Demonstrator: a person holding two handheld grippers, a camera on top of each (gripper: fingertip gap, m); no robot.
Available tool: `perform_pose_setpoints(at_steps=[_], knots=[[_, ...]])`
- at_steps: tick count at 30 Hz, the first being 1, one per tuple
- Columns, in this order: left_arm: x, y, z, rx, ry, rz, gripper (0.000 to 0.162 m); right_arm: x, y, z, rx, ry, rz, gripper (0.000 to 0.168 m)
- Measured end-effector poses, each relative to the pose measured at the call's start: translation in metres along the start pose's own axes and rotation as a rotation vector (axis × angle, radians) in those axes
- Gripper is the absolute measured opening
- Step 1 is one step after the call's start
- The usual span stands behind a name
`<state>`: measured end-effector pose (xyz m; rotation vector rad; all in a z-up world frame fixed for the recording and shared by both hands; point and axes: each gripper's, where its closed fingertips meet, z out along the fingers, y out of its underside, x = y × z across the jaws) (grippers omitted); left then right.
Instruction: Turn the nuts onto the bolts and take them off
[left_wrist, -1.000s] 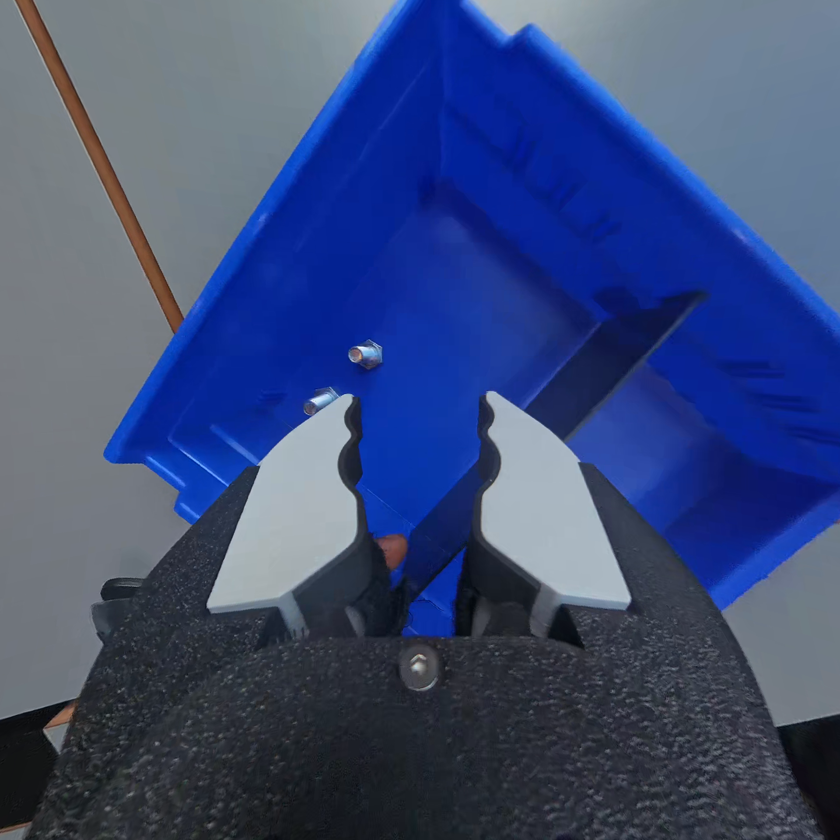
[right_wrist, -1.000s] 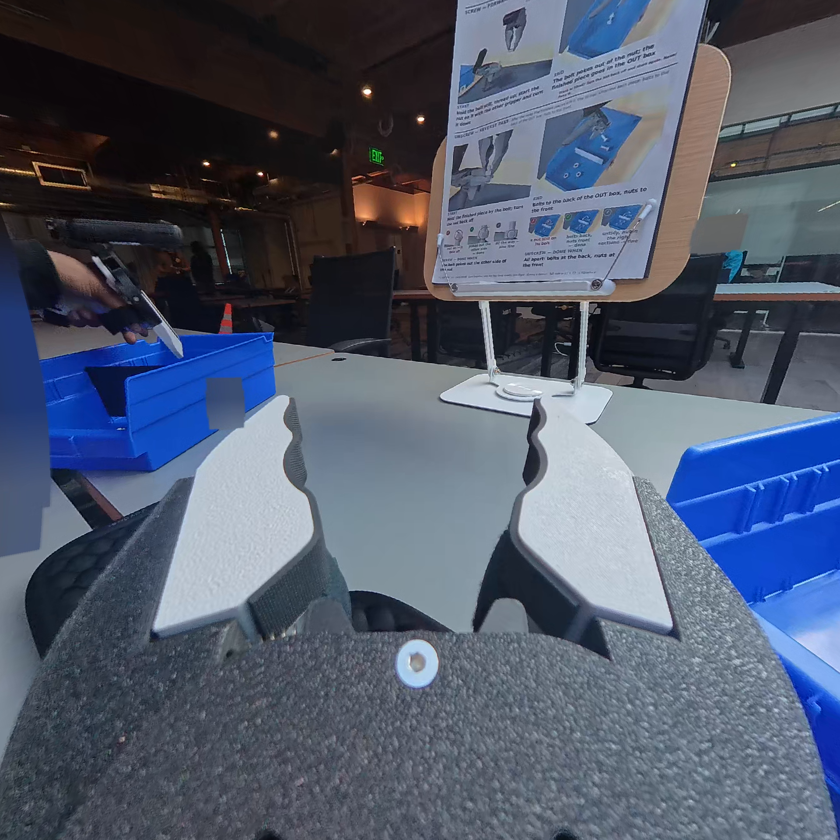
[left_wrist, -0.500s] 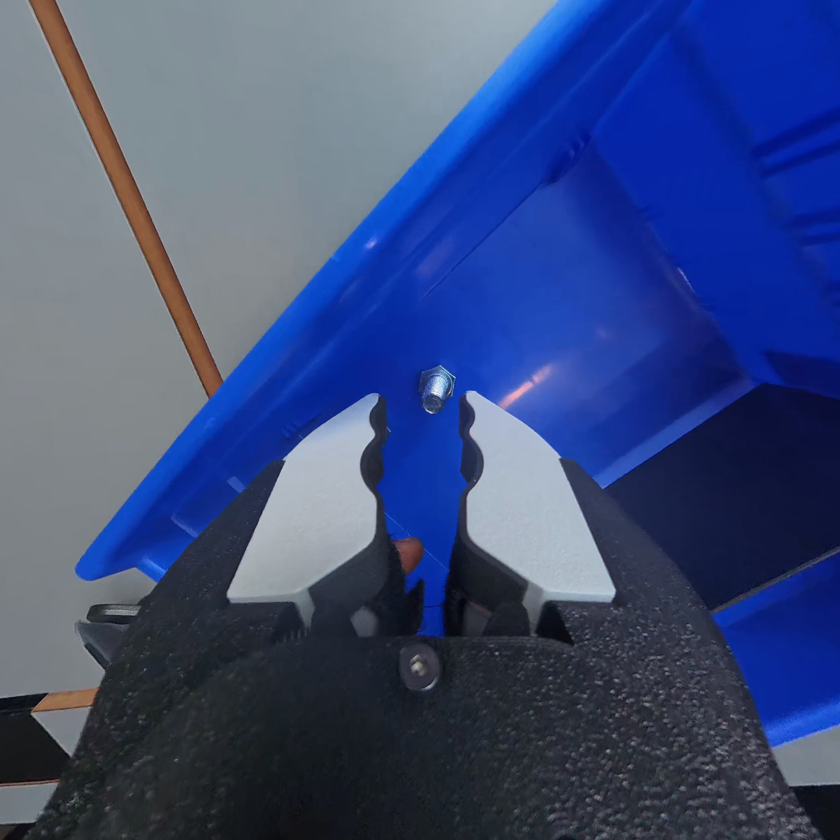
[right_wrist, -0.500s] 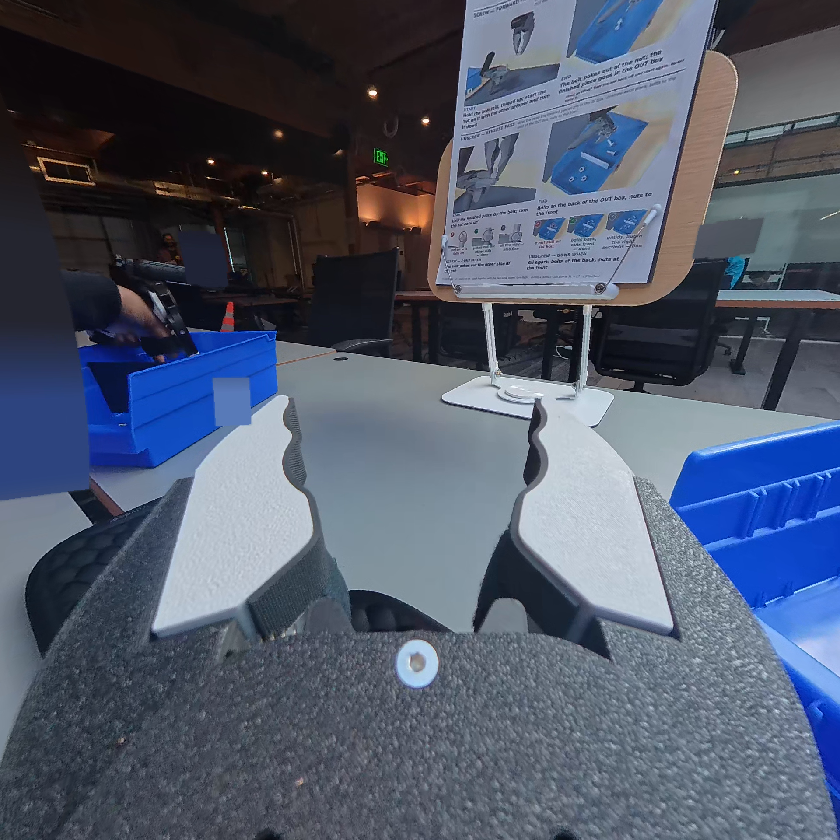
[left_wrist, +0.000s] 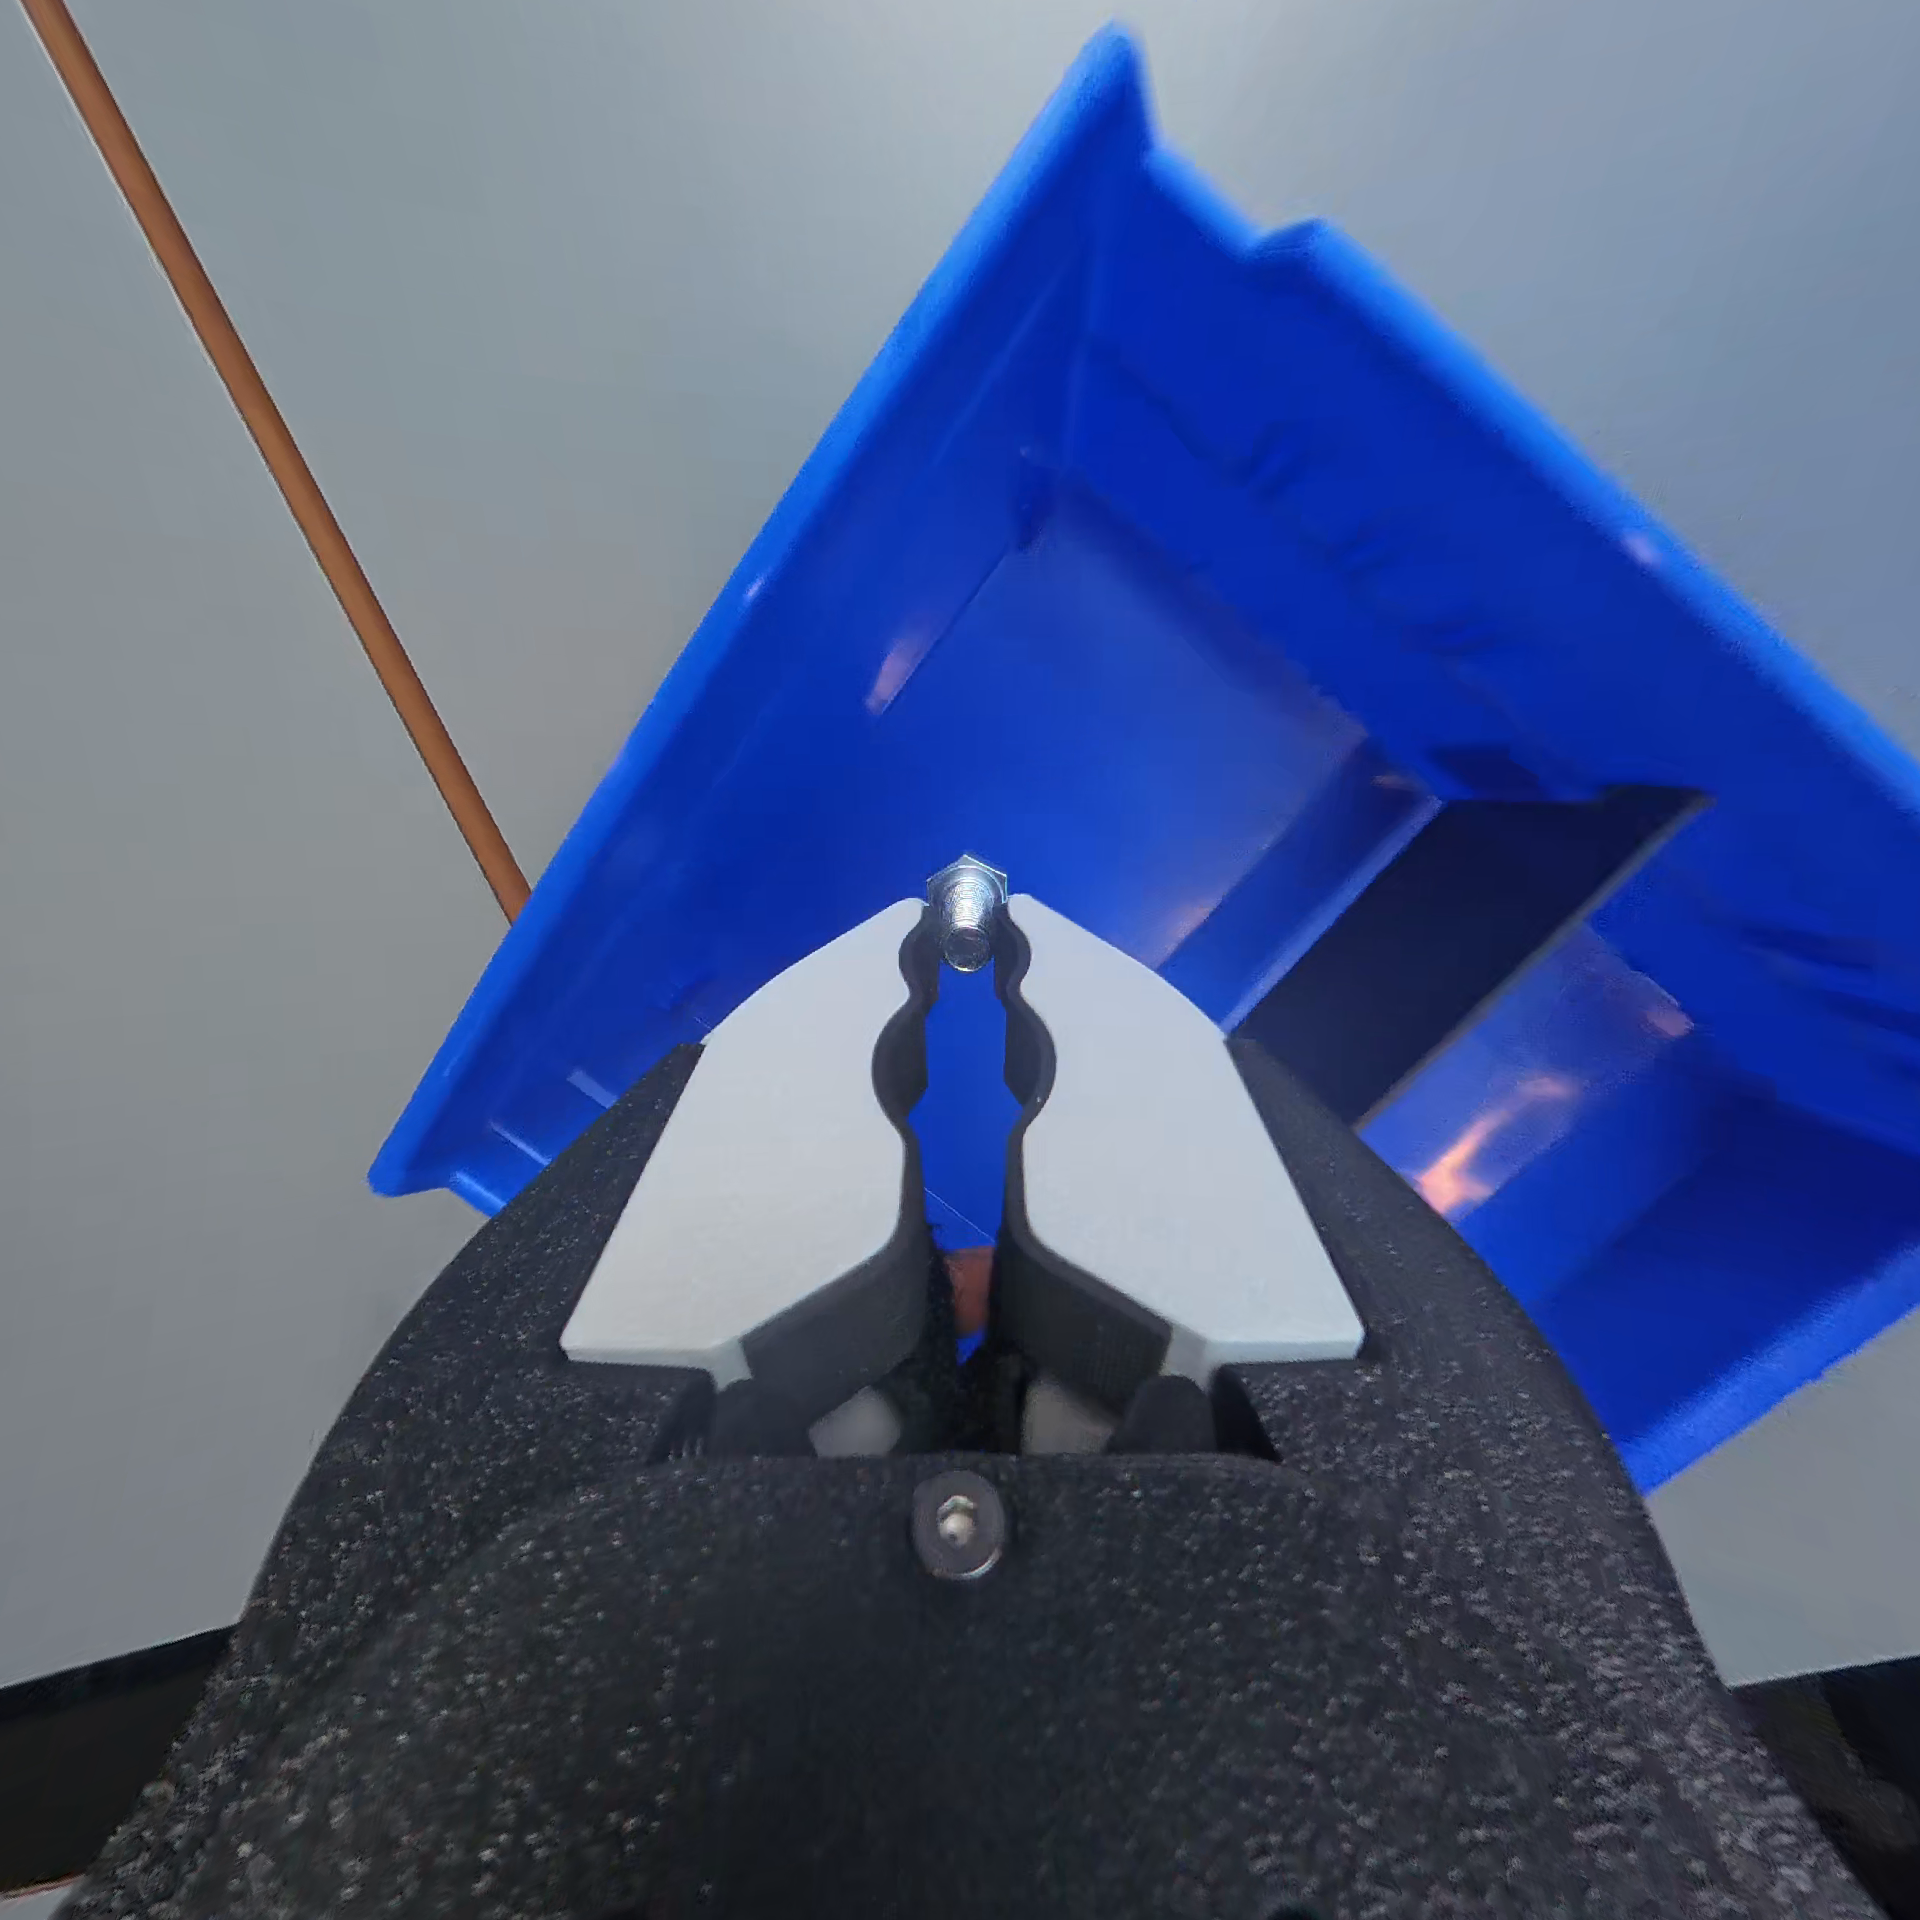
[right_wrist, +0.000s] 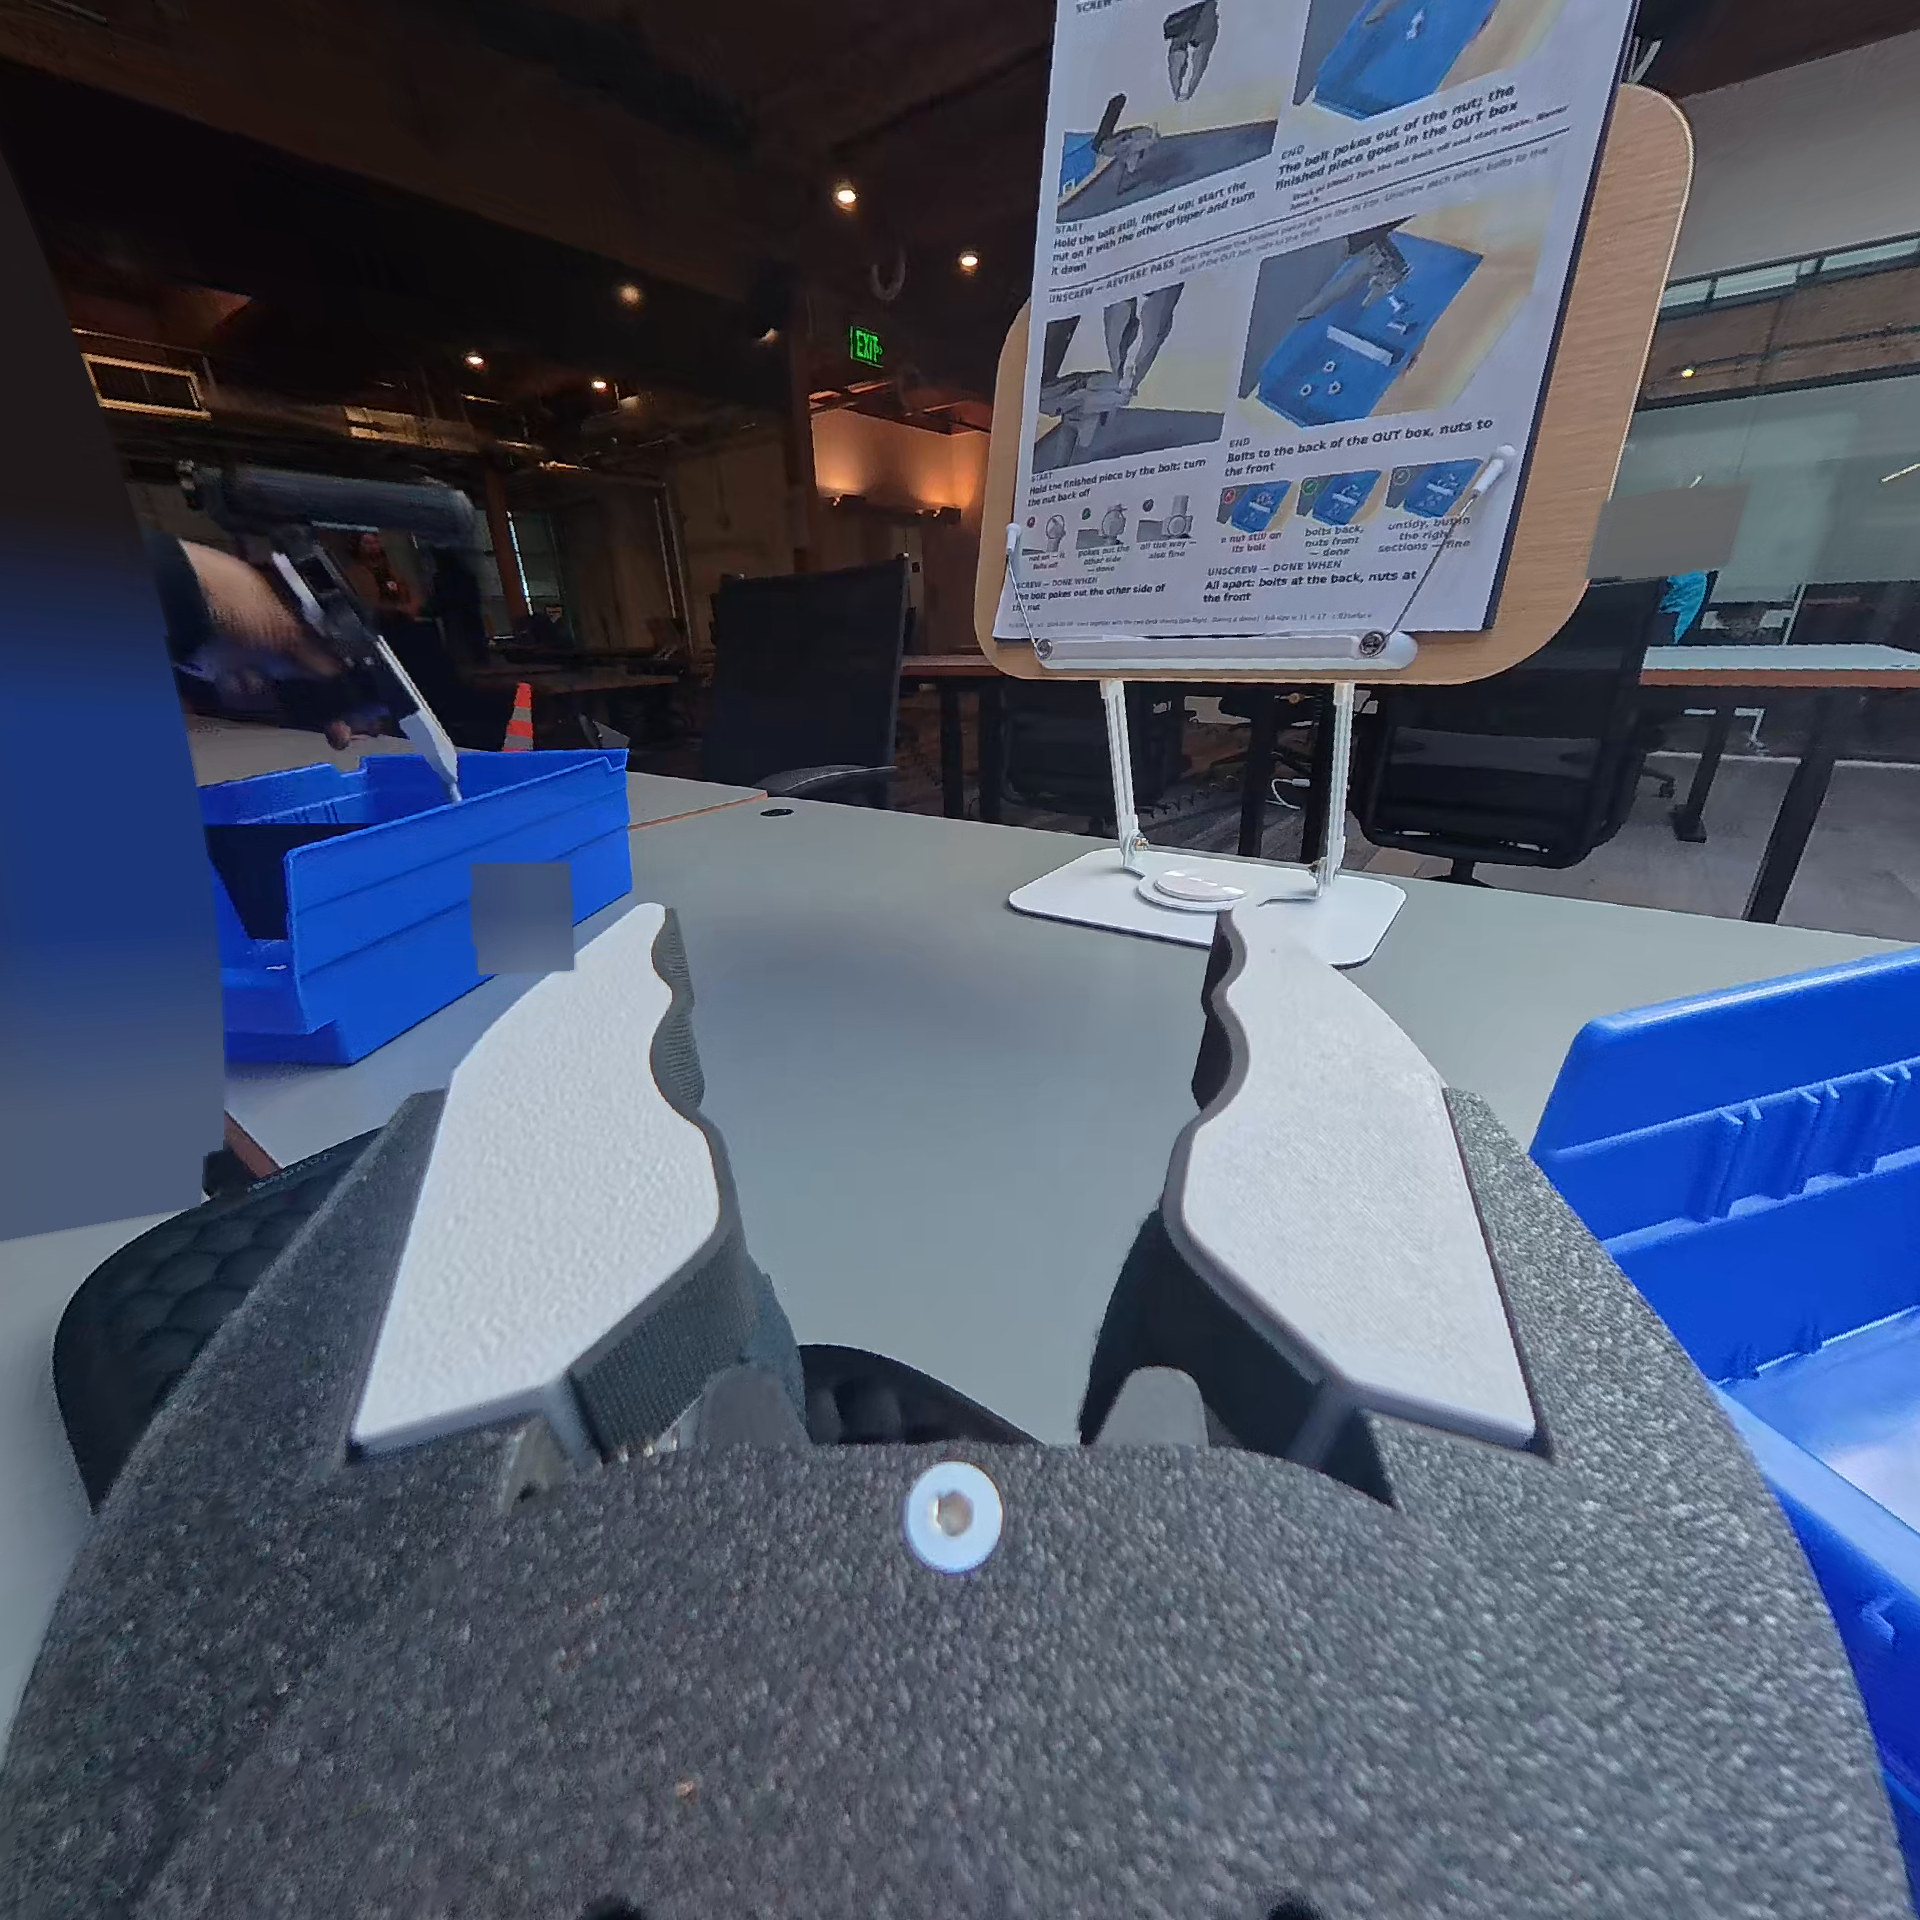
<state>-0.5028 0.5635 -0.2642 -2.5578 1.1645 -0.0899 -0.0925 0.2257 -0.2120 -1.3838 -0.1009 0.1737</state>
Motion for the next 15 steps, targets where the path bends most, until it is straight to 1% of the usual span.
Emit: perform_pose_setpoints(at_steps=[4, 8, 11, 15], knots=[[0.045, -0.029, -0.041, 0.075, 0.021, 0.158, 0.01, -0.001, 0.001, 0.001, -0.008, -0.002, -0.01, 0.094], [0.115, -0.056, -0.066, 0.139, 0.058, 0.354, 0.009, -0.003, 0.002, 0.001, -0.013, -0.006, -0.02, 0.094], [0.176, -0.069, -0.069, 0.157, 0.102, 0.507, 0.01, -0.003, 0.003, 0.002, -0.018, -0.007, -0.023, 0.094], [0.253, -0.076, -0.054, 0.151, 0.186, 0.677, 0.009, -0.005, 0.003, 0.003, -0.024, -0.01, -0.033, 0.094]])
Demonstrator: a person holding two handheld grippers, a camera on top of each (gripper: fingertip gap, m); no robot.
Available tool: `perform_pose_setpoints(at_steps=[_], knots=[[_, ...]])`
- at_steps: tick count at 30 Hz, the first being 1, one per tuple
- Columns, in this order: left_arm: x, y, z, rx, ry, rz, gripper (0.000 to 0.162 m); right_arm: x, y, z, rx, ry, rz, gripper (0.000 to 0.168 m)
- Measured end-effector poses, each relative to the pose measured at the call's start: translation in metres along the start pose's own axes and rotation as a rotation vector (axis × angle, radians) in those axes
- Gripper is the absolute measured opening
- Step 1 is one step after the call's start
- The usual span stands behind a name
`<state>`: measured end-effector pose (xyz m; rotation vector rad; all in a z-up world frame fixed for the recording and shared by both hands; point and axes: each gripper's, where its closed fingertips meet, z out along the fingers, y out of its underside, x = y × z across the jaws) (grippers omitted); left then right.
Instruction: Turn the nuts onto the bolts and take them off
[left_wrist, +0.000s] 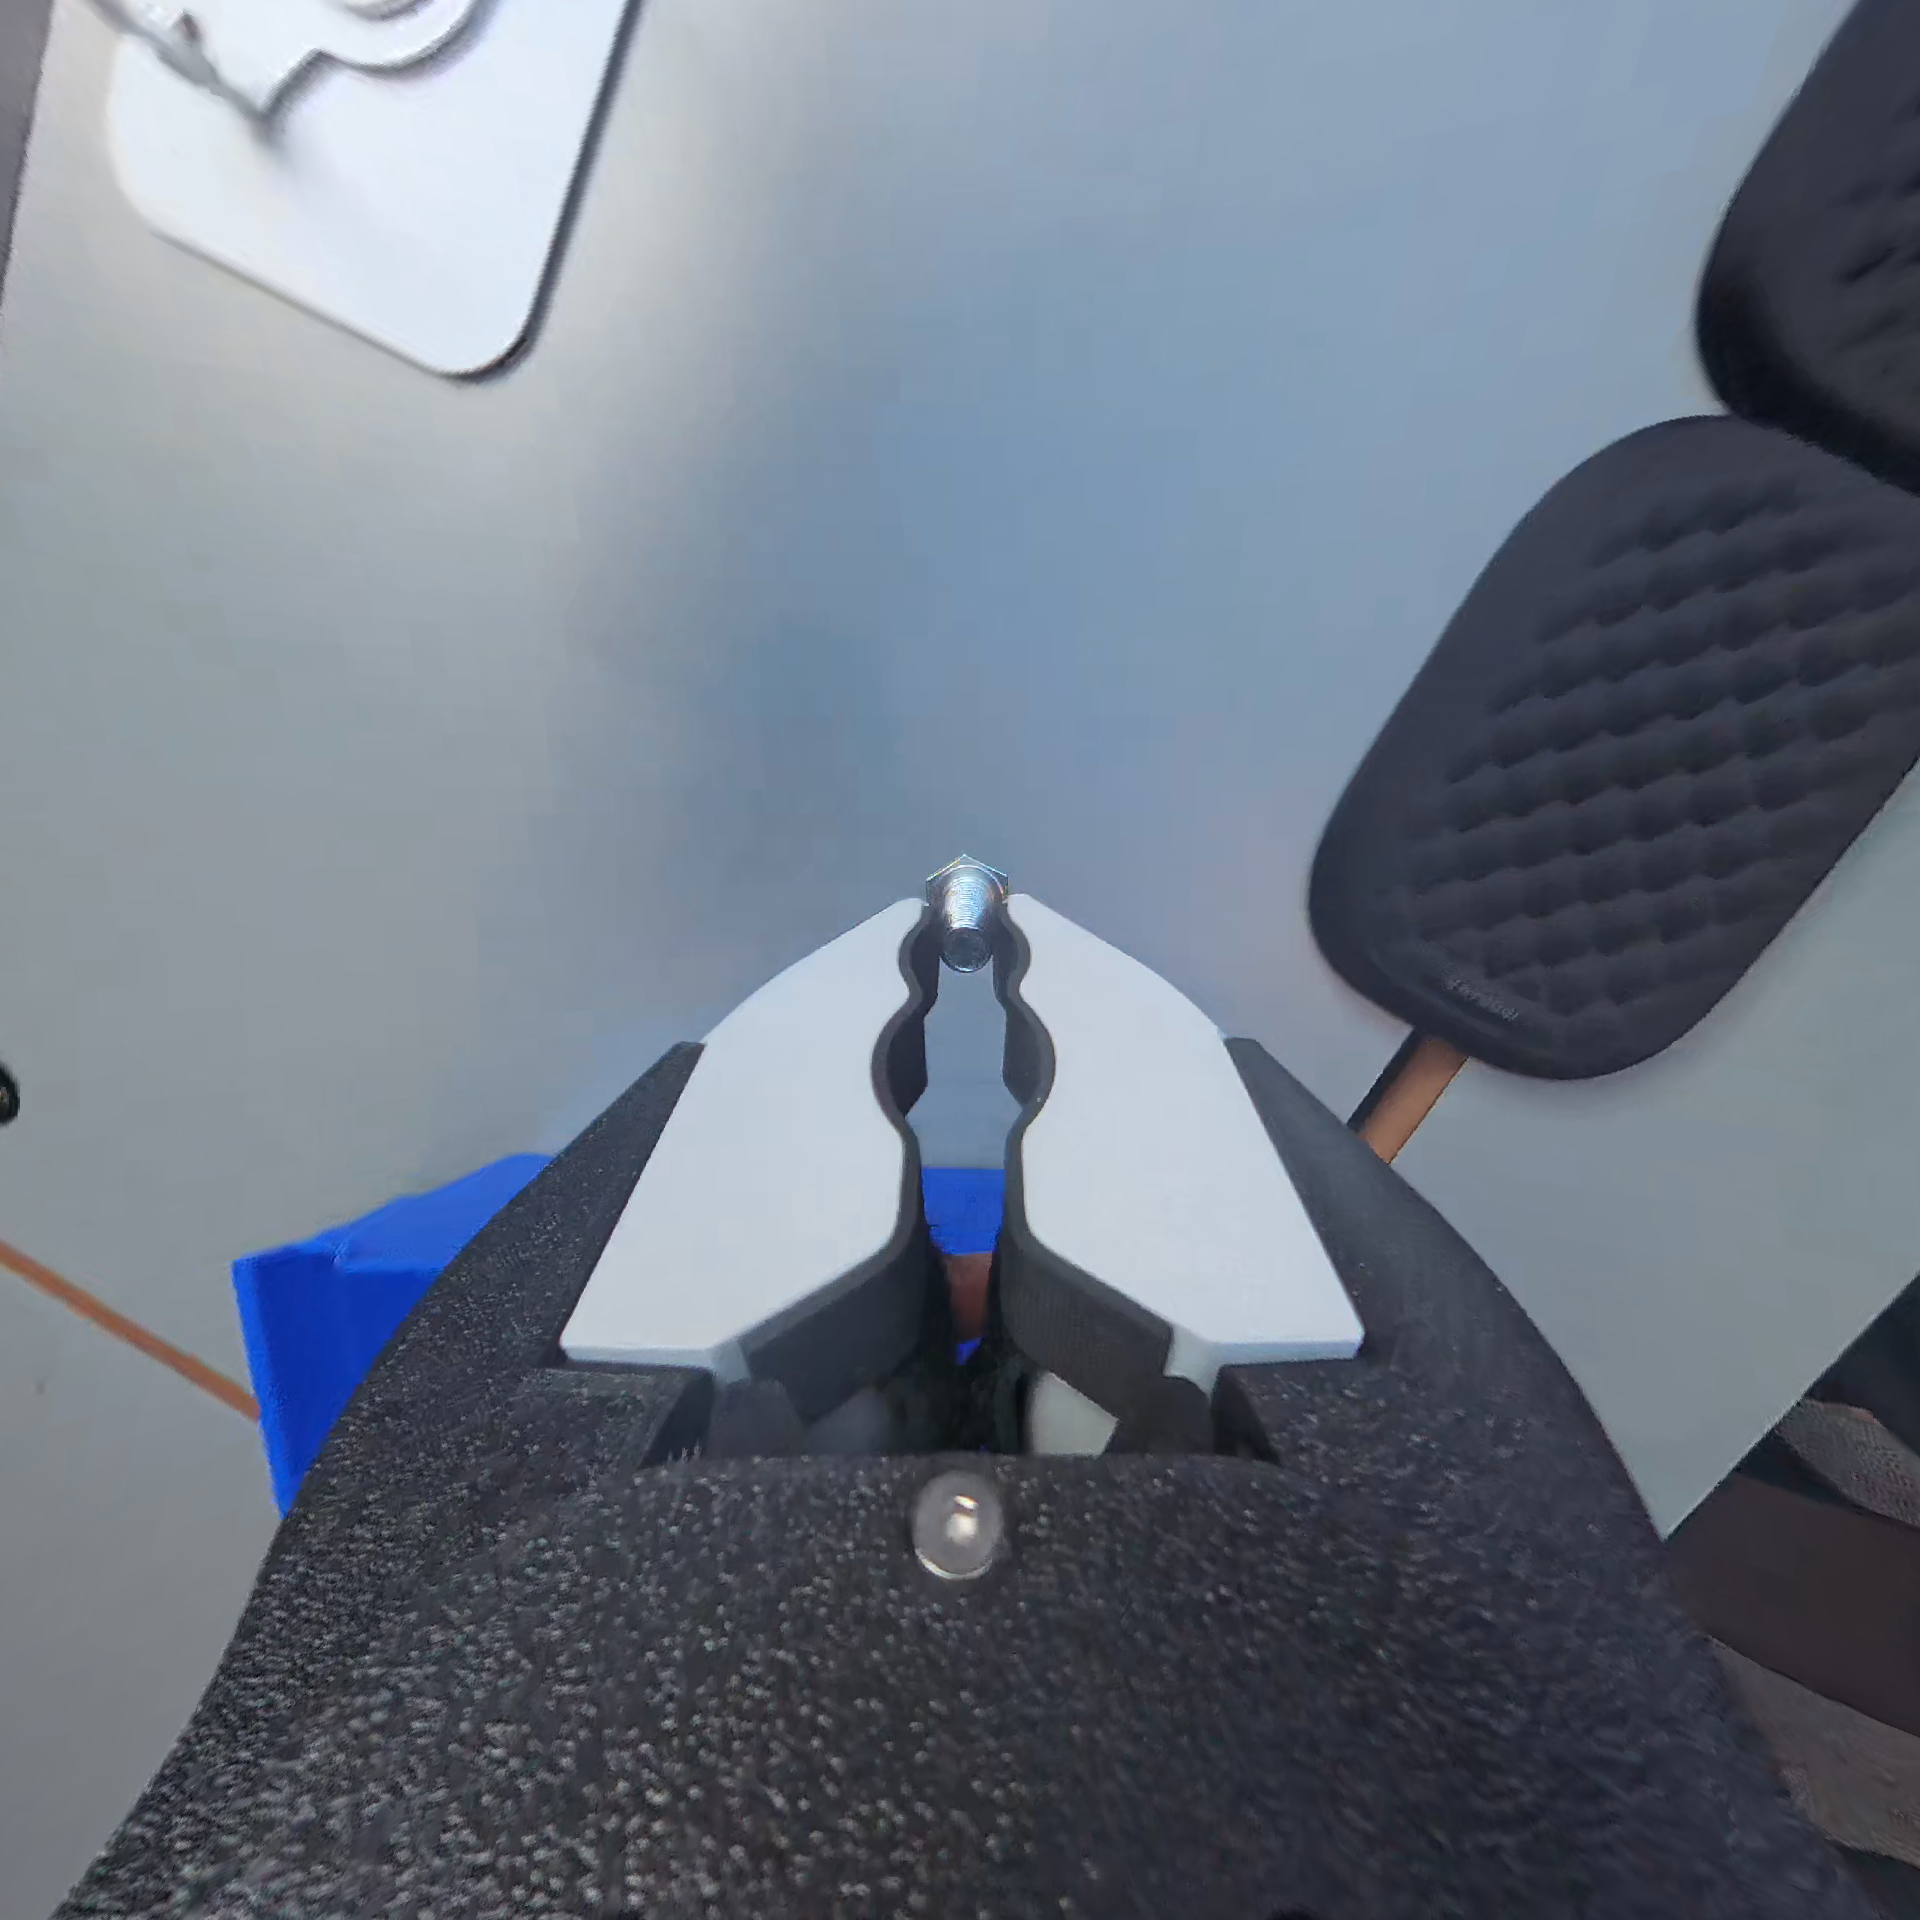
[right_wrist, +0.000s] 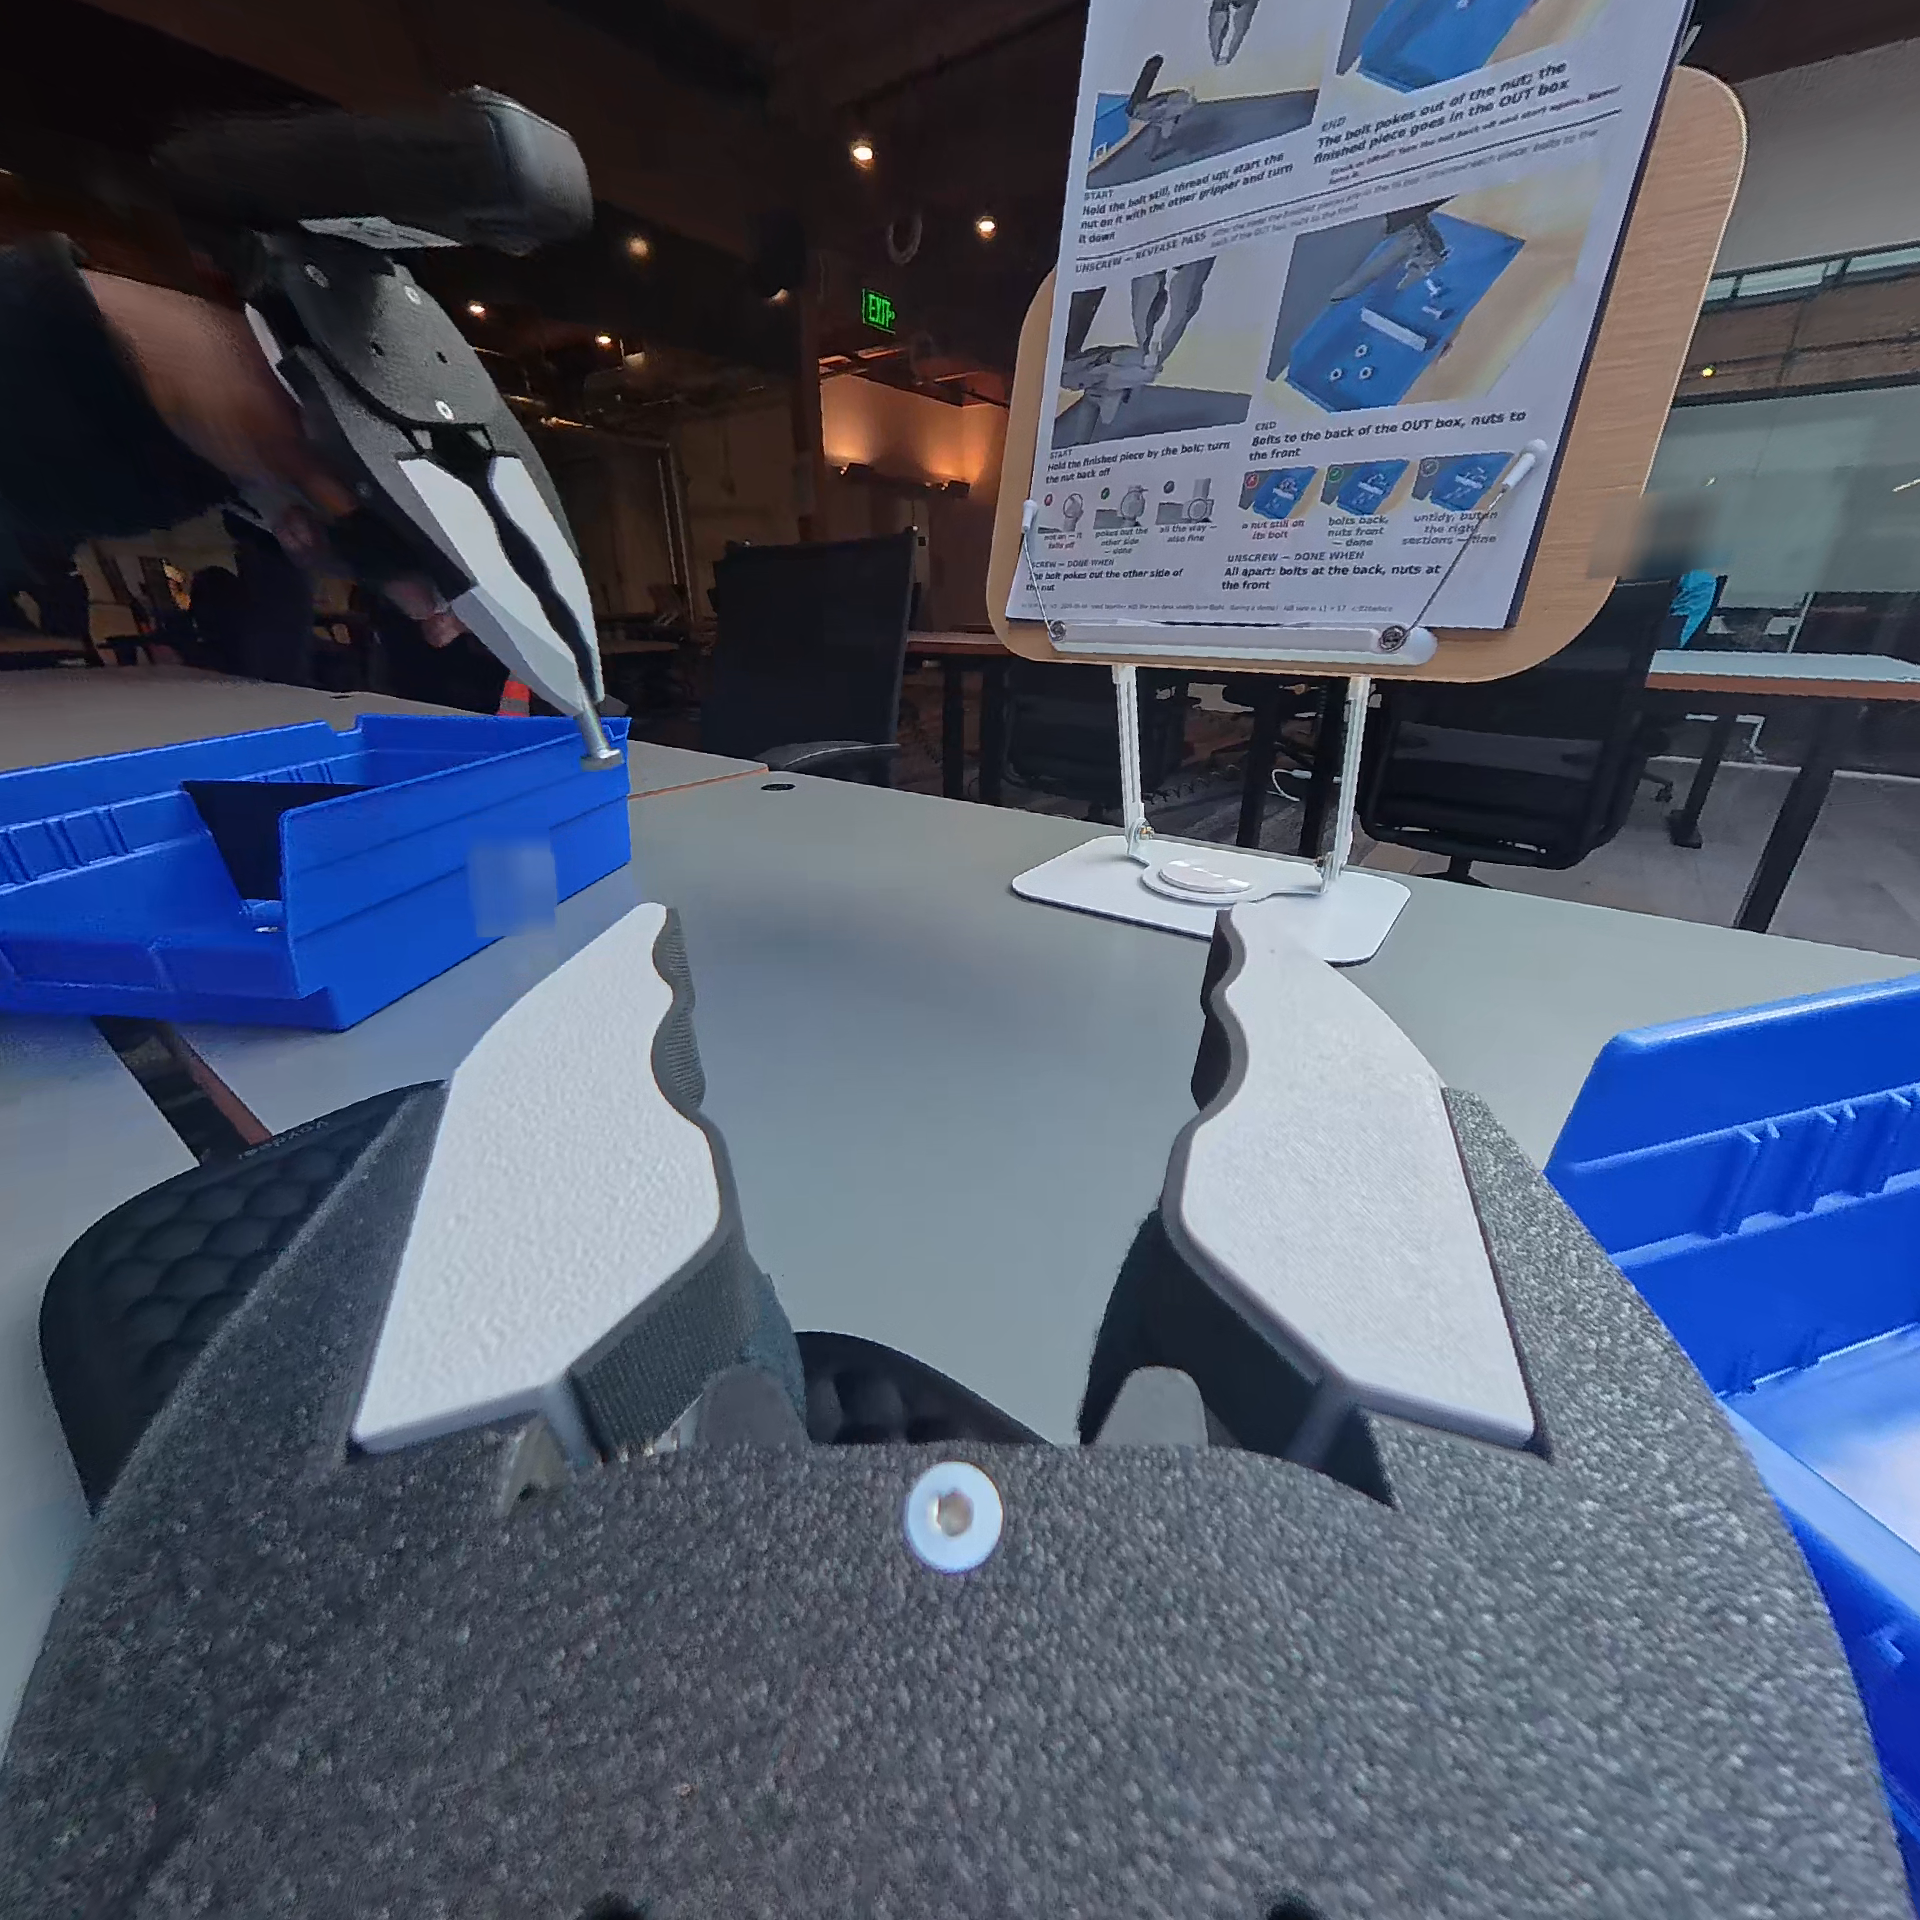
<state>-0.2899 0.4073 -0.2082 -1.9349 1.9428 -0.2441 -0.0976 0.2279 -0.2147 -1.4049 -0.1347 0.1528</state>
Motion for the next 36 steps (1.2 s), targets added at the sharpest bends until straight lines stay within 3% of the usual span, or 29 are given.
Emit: perform_pose_setpoints(at_steps=[7, 15, 33, 36], knots=[[0.066, -0.04, 0.058, -0.048, 0.123, 0.17, 0.009, -0.001, 0.001, 0.001, -0.006, -0.001, -0.005, 0.094], [0.107, -0.048, 0.101, -0.136, 0.202, 0.265, 0.01, -0.003, 0.002, 0.001, -0.015, -0.009, -0.015, 0.094], [0.127, -0.05, 0.128, -0.173, 0.276, 0.284, 0.01, -0.004, 0.002, 0.002, -0.016, -0.015, -0.024, 0.093], [0.126, -0.051, 0.128, -0.163, 0.28, 0.273, 0.018, -0.004, 0.002, 0.002, -0.016, -0.014, -0.023, 0.093]])
